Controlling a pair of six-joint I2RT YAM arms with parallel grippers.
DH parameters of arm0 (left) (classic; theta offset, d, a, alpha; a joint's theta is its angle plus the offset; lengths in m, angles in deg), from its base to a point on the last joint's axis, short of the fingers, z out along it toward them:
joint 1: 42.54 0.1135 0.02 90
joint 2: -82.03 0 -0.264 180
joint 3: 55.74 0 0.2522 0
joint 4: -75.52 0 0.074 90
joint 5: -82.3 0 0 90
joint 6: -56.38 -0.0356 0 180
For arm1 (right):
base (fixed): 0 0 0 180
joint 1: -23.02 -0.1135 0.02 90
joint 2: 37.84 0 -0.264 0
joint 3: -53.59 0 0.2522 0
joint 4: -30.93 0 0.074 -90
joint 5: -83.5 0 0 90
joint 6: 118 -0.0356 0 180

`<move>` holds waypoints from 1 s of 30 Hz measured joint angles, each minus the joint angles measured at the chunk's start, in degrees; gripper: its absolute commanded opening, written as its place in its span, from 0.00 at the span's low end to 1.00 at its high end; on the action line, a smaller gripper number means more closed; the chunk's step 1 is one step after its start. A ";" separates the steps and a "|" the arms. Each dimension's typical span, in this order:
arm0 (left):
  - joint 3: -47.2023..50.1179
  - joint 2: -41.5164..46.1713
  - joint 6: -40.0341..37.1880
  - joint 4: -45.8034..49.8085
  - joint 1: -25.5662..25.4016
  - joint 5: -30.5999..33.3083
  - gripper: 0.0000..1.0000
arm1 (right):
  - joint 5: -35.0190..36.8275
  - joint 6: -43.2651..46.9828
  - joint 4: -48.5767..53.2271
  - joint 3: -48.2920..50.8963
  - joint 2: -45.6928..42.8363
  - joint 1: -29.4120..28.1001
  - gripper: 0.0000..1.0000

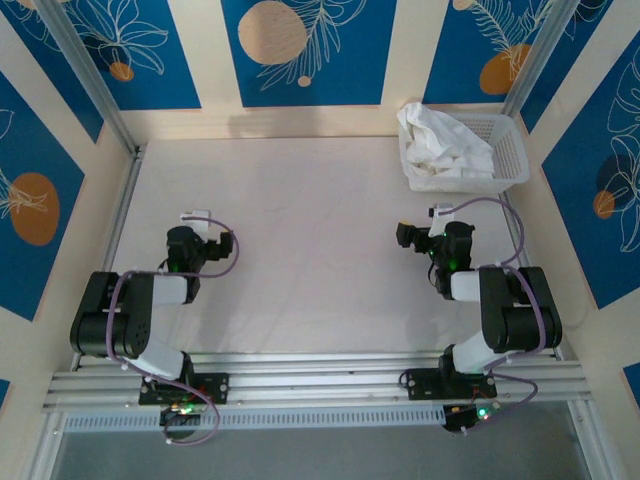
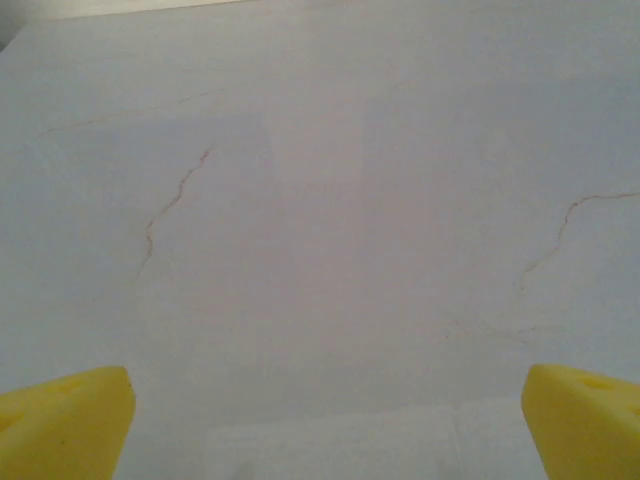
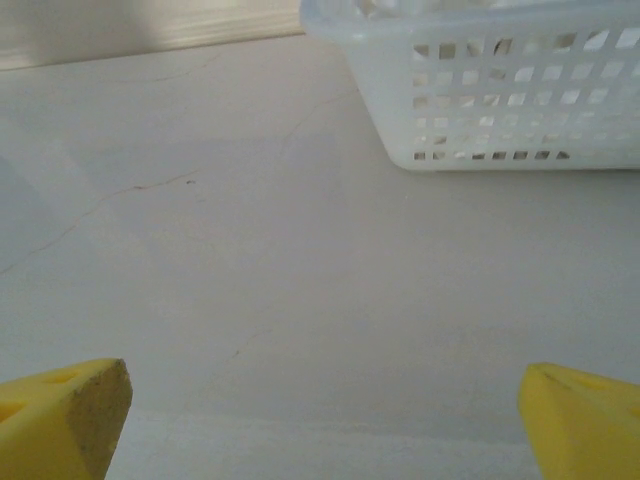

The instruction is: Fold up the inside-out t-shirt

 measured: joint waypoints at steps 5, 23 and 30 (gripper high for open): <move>0.17 15.50 2.56 9.49 -1.46 3.26 0.99 | 5.66 -6.67 20.98 -6.97 -14.51 -1.14 0.99; -10.78 35.87 9.90 41.29 -25.90 -0.50 0.99 | -2.47 -25.24 69.02 -84.48 39.12 7.67 0.83; -11.32 34.49 8.63 44.72 -26.43 -2.73 0.99 | -3.87 -20.11 81.48 -111.21 57.55 7.28 0.00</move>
